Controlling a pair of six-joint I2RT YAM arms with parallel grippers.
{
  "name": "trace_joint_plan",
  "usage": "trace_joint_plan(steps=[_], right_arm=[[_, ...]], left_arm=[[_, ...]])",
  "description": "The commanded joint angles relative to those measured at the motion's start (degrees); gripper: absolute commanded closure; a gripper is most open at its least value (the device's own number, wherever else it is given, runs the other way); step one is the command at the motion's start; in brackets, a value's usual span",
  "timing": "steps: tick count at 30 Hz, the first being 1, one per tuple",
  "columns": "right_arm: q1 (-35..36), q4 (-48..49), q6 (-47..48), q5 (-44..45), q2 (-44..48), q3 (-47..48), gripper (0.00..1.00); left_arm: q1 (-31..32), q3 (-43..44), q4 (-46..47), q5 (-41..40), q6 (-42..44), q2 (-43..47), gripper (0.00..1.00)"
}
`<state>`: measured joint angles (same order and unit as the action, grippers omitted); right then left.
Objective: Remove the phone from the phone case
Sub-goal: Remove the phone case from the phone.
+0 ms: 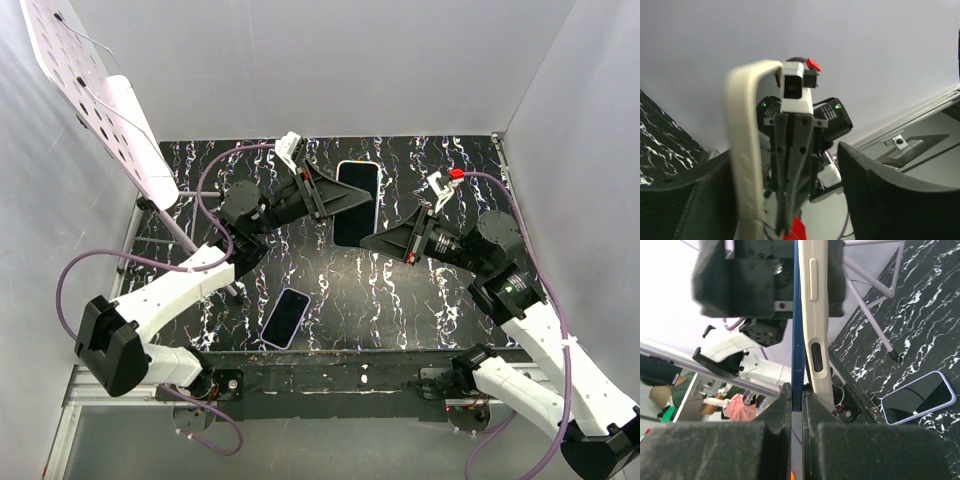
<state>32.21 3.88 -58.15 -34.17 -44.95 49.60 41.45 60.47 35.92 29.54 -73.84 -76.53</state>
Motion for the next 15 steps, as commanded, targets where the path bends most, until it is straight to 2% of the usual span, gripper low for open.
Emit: trace_joint_plan(steps=[1, 3, 5, 9, 12, 15], right_arm=[[-0.8, 1.3, -1.2, 4.1, 3.9, 1.3, 0.99], [-1.0, -0.5, -1.7, 4.7, 4.9, 2.2, 0.99], [-1.3, -0.5, -2.8, 5.4, 6.0, 2.3, 0.99], [-1.7, 0.5, -5.6, 7.3, 7.6, 2.0, 0.99], [-2.0, 1.4, -7.5, 8.0, 8.0, 1.8, 0.99], [-2.3, 2.1, -9.1, 8.1, 8.1, 1.5, 0.99]], left_arm=[[-1.1, -1.9, -7.5, 2.1, 6.2, 7.0, 0.25], [-1.5, -3.5, -11.0, 0.7, 11.3, 10.3, 0.19], [-1.5, -3.8, -15.1, 0.0, 16.1, 12.7, 0.18], [-1.5, -4.6, -19.4, 0.5, 19.9, 15.3, 0.26], [-1.6, -6.3, -16.4, 1.8, 19.2, 16.0, 0.35], [-1.5, -7.4, -13.0, 3.5, 17.2, 15.3, 0.37]])
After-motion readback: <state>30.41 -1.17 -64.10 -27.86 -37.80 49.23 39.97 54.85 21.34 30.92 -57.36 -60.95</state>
